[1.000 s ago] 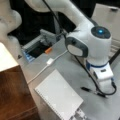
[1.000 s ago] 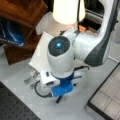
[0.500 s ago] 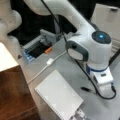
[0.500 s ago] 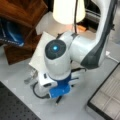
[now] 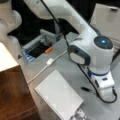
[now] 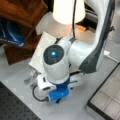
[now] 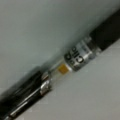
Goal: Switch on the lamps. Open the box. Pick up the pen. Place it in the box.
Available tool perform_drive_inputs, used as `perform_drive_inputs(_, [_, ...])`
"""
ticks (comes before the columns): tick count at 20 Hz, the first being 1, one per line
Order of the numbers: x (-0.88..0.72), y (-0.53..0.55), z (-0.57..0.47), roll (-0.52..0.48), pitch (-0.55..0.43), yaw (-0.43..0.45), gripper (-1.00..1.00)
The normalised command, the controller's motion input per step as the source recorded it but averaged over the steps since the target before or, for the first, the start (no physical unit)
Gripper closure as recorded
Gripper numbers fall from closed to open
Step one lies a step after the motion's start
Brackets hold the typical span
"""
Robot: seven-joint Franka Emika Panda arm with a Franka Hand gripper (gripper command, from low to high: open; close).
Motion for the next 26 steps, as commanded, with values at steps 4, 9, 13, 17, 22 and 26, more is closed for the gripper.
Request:
perform_drive_inputs(4, [0.22, -0.03, -0.07, -0.062, 0.042, 0.073, -1.0])
perform_drive_inputs(9, [0.17, -0.05, -0.05, -0.063, 0.036, 0.063, -1.0])
perform_drive_inputs(13, [0.16, -0.06, -0.04, -0.056, 0.028, 0.055, -1.0])
perform_drive_inputs(17, [0.14, -0.06, -0.02, -0.075, 0.019, 0.048, -1.0])
perform_drive_inputs(22, [0.14, -0.03, -0.07, -0.034, -0.009, 0.057, -1.0])
perform_drive_inputs(26, [0.1, 0.0, -0.07, -0.01, -0.015, 0.04, 1.0])
